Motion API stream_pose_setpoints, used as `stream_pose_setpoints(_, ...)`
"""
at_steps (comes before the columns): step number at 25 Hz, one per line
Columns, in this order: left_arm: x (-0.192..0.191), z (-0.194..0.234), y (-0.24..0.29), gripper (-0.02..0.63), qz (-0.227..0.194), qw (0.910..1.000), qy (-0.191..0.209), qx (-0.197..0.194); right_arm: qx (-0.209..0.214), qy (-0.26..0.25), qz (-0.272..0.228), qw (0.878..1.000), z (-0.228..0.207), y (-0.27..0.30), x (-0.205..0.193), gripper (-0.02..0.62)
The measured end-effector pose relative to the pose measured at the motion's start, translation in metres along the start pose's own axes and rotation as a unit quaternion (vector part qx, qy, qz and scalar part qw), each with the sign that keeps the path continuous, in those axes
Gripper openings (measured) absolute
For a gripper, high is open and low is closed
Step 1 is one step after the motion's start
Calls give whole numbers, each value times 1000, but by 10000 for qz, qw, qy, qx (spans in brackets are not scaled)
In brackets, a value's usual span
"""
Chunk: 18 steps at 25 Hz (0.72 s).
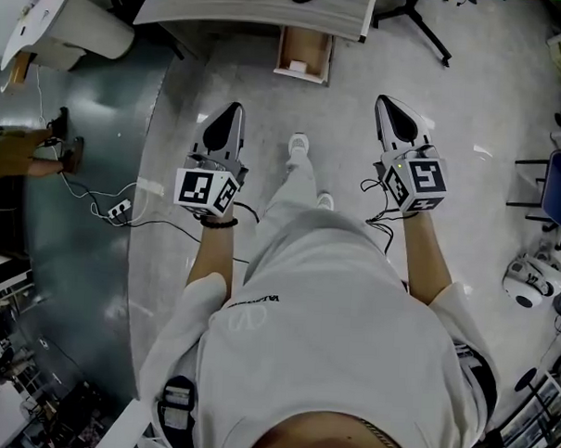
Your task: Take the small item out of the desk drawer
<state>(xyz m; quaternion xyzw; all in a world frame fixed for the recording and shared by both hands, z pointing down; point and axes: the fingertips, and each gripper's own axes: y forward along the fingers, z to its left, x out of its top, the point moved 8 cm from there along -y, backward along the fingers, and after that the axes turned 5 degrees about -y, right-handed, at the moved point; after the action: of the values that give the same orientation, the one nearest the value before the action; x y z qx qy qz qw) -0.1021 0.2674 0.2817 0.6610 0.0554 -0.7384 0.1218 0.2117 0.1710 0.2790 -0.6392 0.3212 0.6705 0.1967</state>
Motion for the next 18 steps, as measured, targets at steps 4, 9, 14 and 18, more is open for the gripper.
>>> stream_pose_setpoints(4,-3,15,32,-1,25,9998,29,-189,-154,-9,56,9999,-9,27,-3,0)
stream_pose_setpoints(9,-12,52,80,-1,76,9994,-112,-333,-194,-65,225,9995,-14,84,-7,0)
stream_pose_setpoints(14,-34,96,134,-1,285,9982,-271,-458,-32,-7,494,9988,-15,155,-19,0)
stream_pose_setpoints(18,-59,140,179,-2,611,9966,-403,-381,55,70,671,9977,-16,218,-24,0)
